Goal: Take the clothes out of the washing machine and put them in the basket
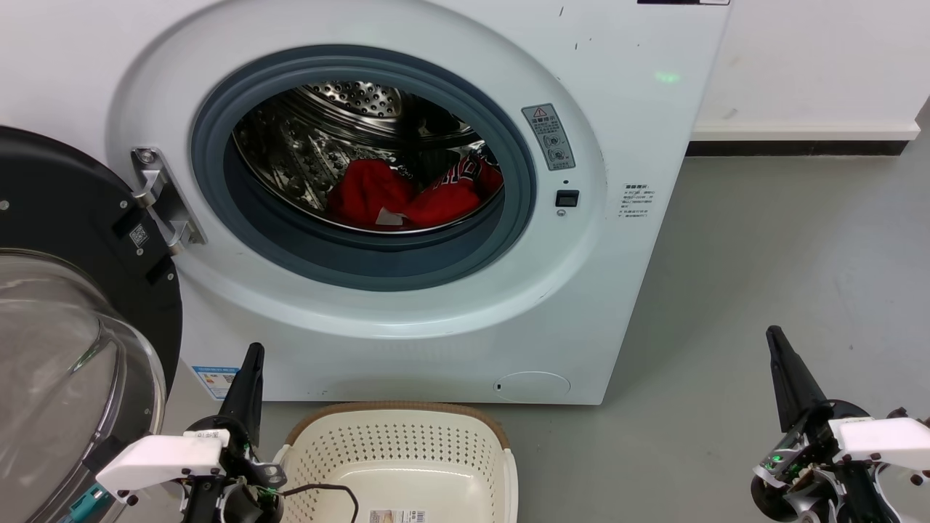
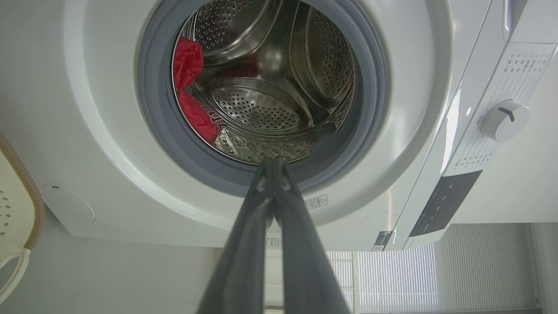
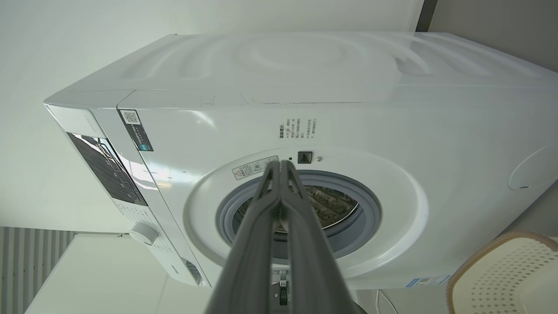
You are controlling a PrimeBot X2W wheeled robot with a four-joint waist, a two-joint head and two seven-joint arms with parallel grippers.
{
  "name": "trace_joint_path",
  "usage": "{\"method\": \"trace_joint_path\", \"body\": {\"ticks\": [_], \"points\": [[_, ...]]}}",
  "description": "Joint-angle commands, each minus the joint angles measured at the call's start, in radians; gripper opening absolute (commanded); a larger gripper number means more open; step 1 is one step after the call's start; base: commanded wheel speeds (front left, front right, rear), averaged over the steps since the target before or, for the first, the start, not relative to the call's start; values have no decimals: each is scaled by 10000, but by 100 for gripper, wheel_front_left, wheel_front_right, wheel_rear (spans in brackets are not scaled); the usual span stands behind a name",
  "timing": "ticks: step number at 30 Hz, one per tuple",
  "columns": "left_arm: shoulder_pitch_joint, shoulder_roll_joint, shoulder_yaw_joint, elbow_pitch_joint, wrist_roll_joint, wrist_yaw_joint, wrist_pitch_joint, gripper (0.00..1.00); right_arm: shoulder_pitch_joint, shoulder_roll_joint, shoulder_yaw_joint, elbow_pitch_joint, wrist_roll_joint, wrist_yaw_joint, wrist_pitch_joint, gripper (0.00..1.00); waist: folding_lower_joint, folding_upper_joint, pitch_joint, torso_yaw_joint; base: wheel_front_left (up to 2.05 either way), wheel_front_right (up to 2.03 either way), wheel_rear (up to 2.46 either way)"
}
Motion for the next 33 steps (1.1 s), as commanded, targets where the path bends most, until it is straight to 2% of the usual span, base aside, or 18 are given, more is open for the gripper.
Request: {"method": "trace_joint_path", "body": {"ticks": [1, 9, 10, 19, 26, 33], "points": [[-59, -2, 16, -18, -17, -39, 46, 0, -120, -48, -3, 6, 35, -3, 8, 0, 0, -1, 0, 0, 0, 0, 0], [3, 0, -1, 7, 3, 0, -6, 0, 3, 2, 2, 6, -2, 0, -5, 0, 0, -1, 0, 0, 0, 0, 0], [37, -6, -13, 69, 8, 4, -27, 100, 41, 13, 8, 68, -7, 0, -11, 100, 0, -1, 0, 0, 0, 0, 0], [406, -27, -115, 55, 244, 11, -367, 100, 411, 35, 92, 90, -134, -2, -349, 100, 0, -1, 11, -6, 0, 0, 0], [495, -24, 30, -156, 856, 8, -701, 100, 490, 27, -15, 101, -397, -2, -687, 100, 0, -1, 18, -14, 0, 0, 0], [552, -20, 325, -330, 2147, 185, -1010, 100, 471, 19, -371, 76, -1820, -2, -1000, 100, 0, -1, 24, -28, 0, 0, 0]]}}
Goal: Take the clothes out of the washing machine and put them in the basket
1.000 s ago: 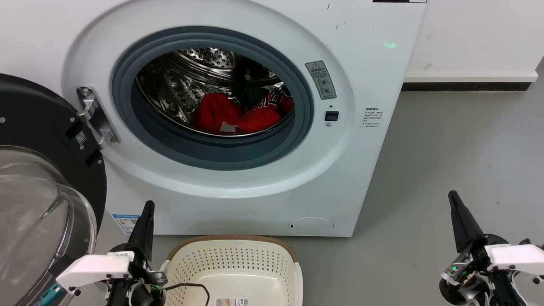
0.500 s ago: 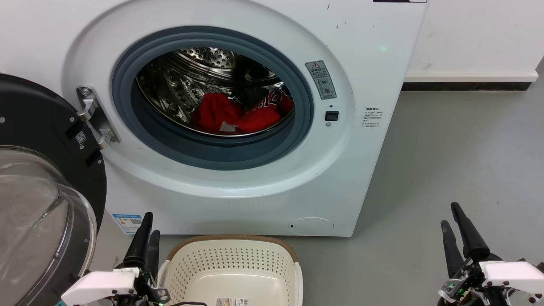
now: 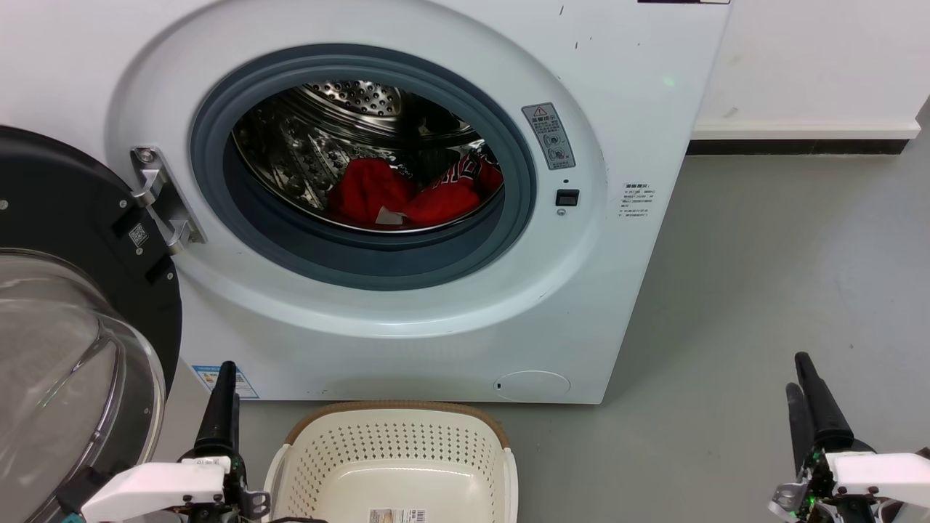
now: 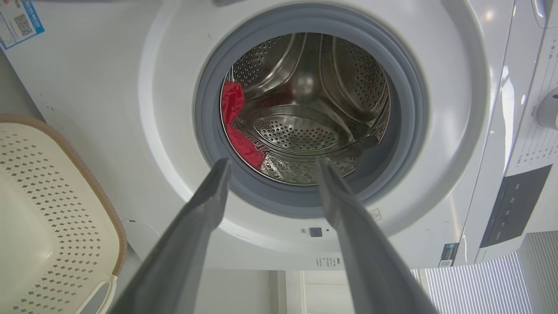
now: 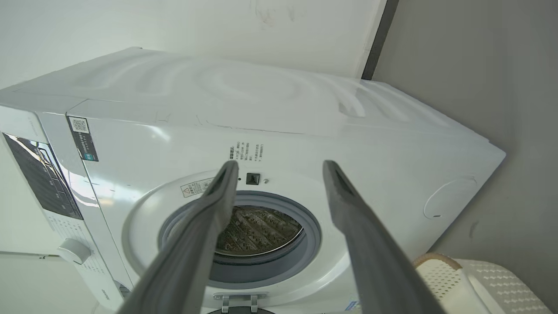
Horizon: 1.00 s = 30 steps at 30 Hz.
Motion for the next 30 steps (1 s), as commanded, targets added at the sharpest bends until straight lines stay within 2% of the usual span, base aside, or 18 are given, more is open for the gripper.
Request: {"method": "trace_joint_path", "body": {"ticks": [1, 6, 11, 17, 22, 30], "points": [[-67, 22, 75, -253, 292, 79, -101, 100, -155, -51, -71, -218, -463, 0, -105, 100, 0, 0, 2, -3, 0, 0, 0], [-12, 24, 195, -577, 1059, 369, -307, 100, -110, -56, 66, -669, -2267, 0, -314, 100, 0, 0, 14, -10, 0, 0, 0], [-4, 27, 326, -1131, 2077, 975, -501, 100, -18, -62, 282, -1368, -4276, 0, -513, 100, 0, 0, 34, -3, 0, 0, 0], [119, 29, -37, -1912, 3493, 1613, -718, 100, 64, -66, 740, -2164, -6422, 0, -729, 100, 0, 0, 54, 13, 0, 0, 0], [287, 31, -333, -2480, 4303, 1762, -890, 100, 112, -71, 810, -2653, -7673, 0, -905, 100, 0, 0, 59, 24, 0, 0, 0], [542, 36, -823, -2834, 5554, 1393, -1149, 100, 250, -78, 622, -3049, -9238, 0, -1166, 100, 0, 0, 62, 26, 0, 0, 0]]}}
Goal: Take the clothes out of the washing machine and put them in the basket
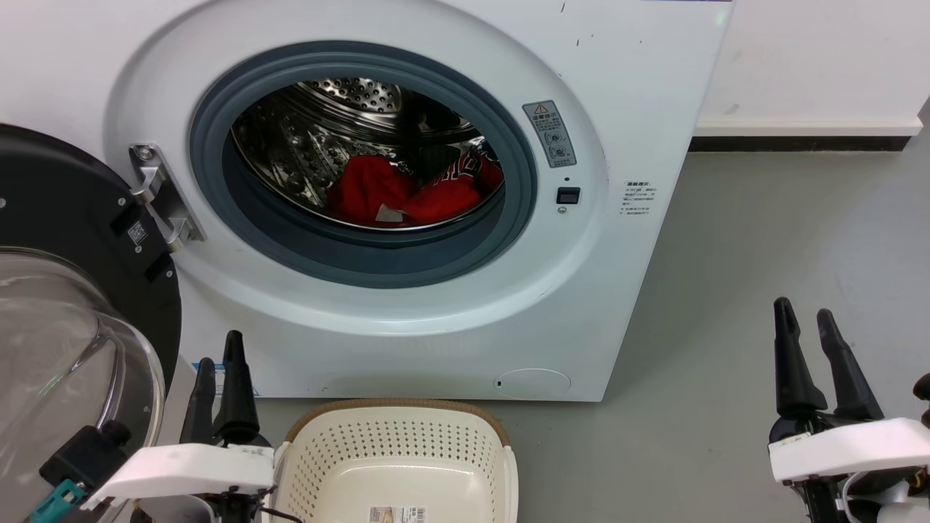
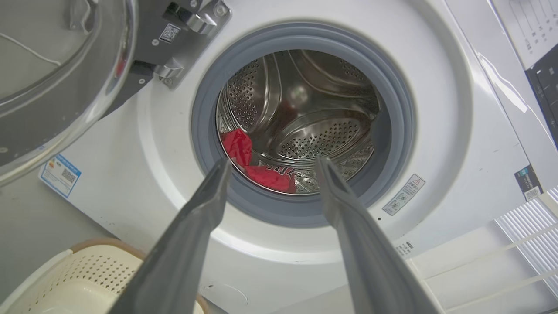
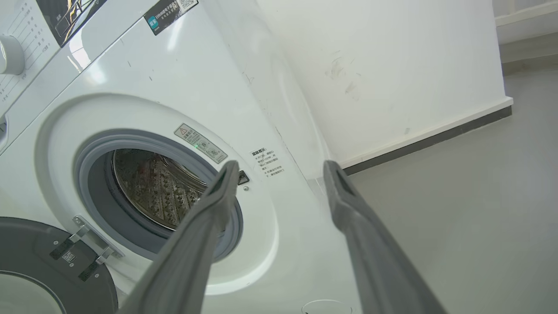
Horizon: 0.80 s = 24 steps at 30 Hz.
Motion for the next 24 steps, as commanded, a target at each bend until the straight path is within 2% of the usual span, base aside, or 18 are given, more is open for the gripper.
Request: {"method": "trace_joint_path", "body": {"ticks": [1, 8, 12, 19, 24], "points": [[-24, 32, -101, -249, 505, -63, -103, 100, 5, -61, -12, -234, -469, 0, -110, 100, 0, -1, -4, -2, 0, 0, 0], [71, 33, -665, -419, 2256, 181, -312, 100, 112, -69, 38, -412, -1515, 0, -314, 100, 0, -1, -8, -14, 0, 0, 0], [114, 36, -932, -465, 2875, 261, -397, 100, 142, -71, 73, -461, -1920, 0, -405, 100, 0, -1, -11, -18, 0, 0, 0], [186, 124, -1316, -608, 4092, 723, -591, 100, 292, -75, 208, -584, -2974, 0, -593, 100, 0, -1, -14, -4, 0, 0, 0], [289, 274, -1676, -532, 4510, 903, -717, 100, 393, -77, 225, -591, -3623, 0, -735, 100, 0, -1, -20, 11, 0, 0, 0]]}}
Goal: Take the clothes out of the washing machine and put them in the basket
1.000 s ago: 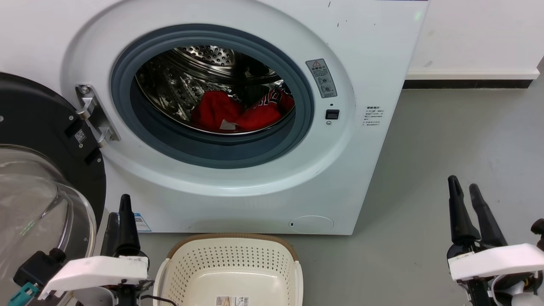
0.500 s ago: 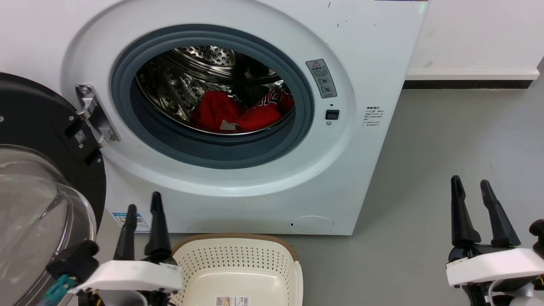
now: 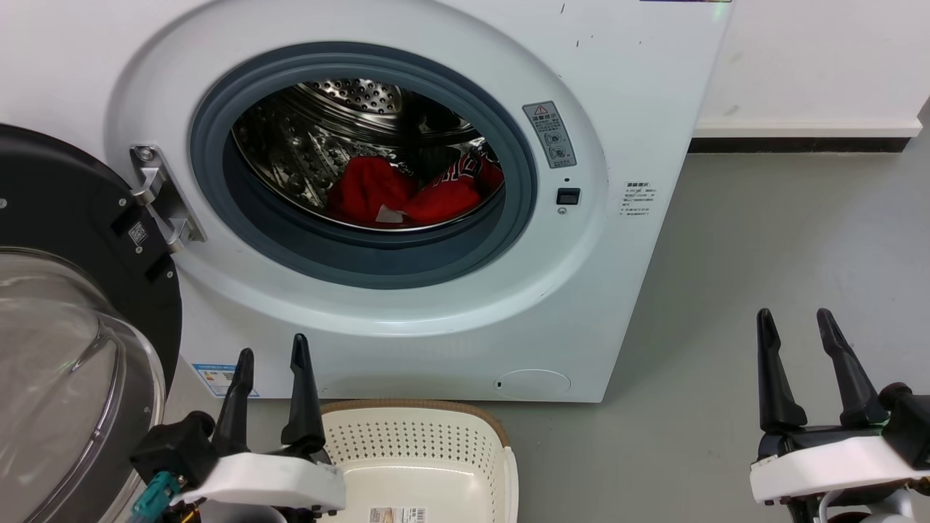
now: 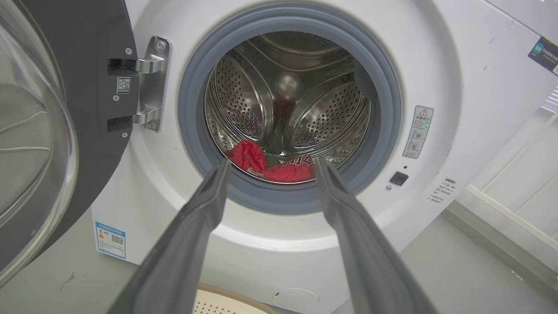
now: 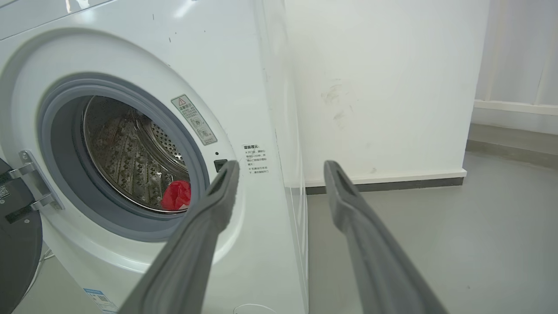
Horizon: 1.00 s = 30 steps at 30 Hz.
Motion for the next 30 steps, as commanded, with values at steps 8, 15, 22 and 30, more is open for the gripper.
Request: {"method": "trace_joint_path", "body": {"ticks": [8, 15, 22, 30], "points": [[148, 169, -181, 50, 950, 207, -274, 100, 171, -64, 8, -95, -1045, -1, -271, 100, 0, -1, -5, 32, 0, 0, 0], [261, 289, -460, 194, 1623, 546, -434, 100, 289, -67, 22, 16, -1744, -1, -436, 100, 0, -1, -7, 53, 0, 0, 0], [354, 216, -541, 778, 1911, 170, -575, 100, 385, -70, -57, 85, -2241, -1, -593, 100, 0, -1, -17, 60, 0, 0, 0], [367, 195, -724, 857, 2894, 135, -733, 100, 442, -74, -87, -15, -2913, -1, -758, 100, 0, -1, -12, 52, 0, 0, 0]]}}
